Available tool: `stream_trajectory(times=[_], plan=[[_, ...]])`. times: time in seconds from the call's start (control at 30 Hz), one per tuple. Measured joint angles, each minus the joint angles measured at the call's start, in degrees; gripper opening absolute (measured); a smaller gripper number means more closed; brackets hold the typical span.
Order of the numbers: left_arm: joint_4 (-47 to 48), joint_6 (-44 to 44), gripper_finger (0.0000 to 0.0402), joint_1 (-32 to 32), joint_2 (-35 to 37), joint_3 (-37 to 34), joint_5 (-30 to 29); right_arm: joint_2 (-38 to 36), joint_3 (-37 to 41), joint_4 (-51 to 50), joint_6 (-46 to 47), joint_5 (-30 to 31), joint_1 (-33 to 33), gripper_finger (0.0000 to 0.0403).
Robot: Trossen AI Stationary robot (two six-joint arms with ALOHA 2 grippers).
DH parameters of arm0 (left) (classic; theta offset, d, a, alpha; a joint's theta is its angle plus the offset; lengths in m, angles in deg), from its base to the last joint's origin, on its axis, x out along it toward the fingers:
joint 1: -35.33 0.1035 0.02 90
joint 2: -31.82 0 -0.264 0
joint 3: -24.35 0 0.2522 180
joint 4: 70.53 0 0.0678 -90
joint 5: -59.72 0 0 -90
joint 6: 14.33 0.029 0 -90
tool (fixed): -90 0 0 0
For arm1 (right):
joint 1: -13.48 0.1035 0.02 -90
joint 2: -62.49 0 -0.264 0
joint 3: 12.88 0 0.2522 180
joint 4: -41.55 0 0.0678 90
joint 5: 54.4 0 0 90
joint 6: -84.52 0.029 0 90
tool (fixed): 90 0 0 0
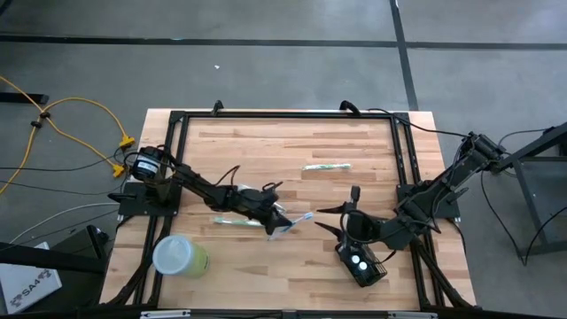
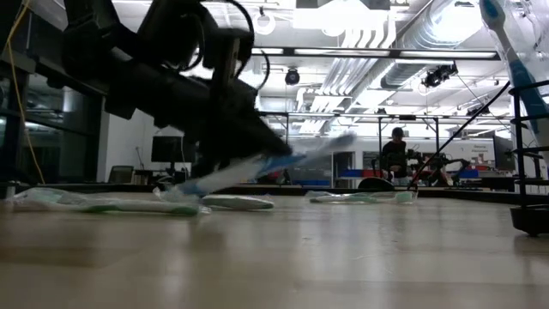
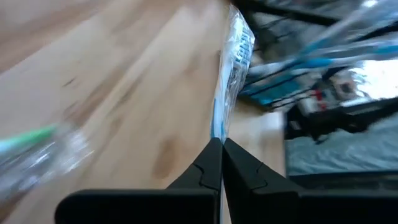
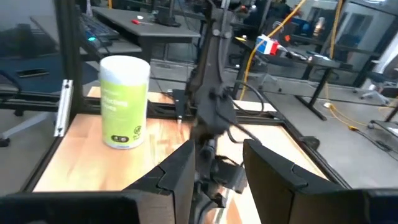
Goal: Pick & Place toothbrushing station
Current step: Put the blue toothbrush into the top section of the black wire organizer
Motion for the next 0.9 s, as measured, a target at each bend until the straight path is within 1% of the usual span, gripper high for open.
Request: stream_trajectory(times=[0.1, 0.3, 0.43, 0.57, 0.7, 0.8, 0.9], plan=[[-6.06, 2.83, 0.0000, -0.31, 0.07, 0.06, 0.00, 0.00, 0.00, -0.09, 0.23, 1.78, 0.00, 0.0128], [-14.52, 8.67, 0.0000, -0.31, 0.09, 0.11, -0.04, 0.00, 0.00, 0.03, 0.13, 2.36, 0.00, 0.0128], [-18.87, 13.48, 0.0000, -0.68, 0.17, 0.12, 0.03, 0.00, 0.00, -0.22, -0.16, 1.89, 0.00, 0.0128], [-23.06, 17.71, 0.0000, -1.34, 0.20, 0.15, 1.39, 0.00, 0.00, -0.50, -0.63, 1.75, 0.00, 0.0128], [-24.41, 19.60, 0.0000, -1.96, 0.25, 0.16, 1.44, 0.00, 0.00, -0.85, -0.29, 1.73, 0.00, 0.0128], [-24.35, 21.67, 0.0000, -2.37, 0.26, 0.17, -0.53, 0.00, 0.00, -1.54, 2.80, 1.71, 0.00, 0.0128], [-24.32, 24.21, 0.0000, -2.96, 0.26, 0.17, -4.80, 0.00, 0.00, -2.62, 7.69, 1.77, 0.00, 0.0128]])
